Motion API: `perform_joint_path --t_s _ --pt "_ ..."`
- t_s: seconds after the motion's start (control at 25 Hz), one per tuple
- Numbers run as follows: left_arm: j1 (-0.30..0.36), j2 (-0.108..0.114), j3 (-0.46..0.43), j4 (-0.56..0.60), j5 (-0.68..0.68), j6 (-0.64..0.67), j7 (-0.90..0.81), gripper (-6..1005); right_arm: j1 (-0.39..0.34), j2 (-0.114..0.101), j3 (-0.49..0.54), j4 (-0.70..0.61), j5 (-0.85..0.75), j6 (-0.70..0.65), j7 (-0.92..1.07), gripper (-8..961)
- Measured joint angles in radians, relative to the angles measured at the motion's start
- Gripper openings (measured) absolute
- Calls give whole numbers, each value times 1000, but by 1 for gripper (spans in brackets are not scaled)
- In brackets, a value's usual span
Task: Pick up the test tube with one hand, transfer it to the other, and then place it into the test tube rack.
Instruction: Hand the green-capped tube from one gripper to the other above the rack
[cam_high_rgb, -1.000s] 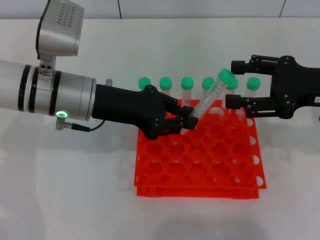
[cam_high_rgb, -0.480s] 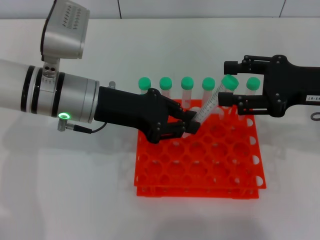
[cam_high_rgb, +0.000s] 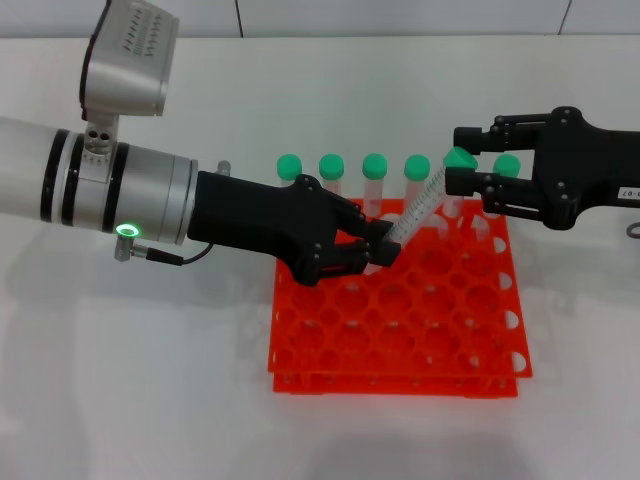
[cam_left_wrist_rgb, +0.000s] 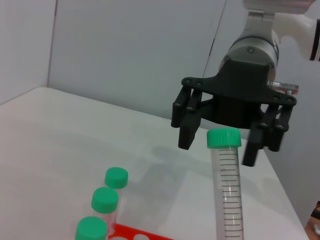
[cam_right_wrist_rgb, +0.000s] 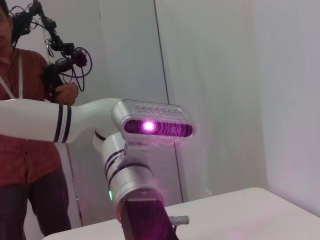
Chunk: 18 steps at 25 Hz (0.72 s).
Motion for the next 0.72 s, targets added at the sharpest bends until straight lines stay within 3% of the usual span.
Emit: perform_joint_path --t_s 0.16,0.72 --pt "0 0 0 1 0 1 0 186 0 0 0 0 0 5 0 496" --pt "-6 0 0 1 0 4 4 186 5 1 -7 1 0 7 -8 347"
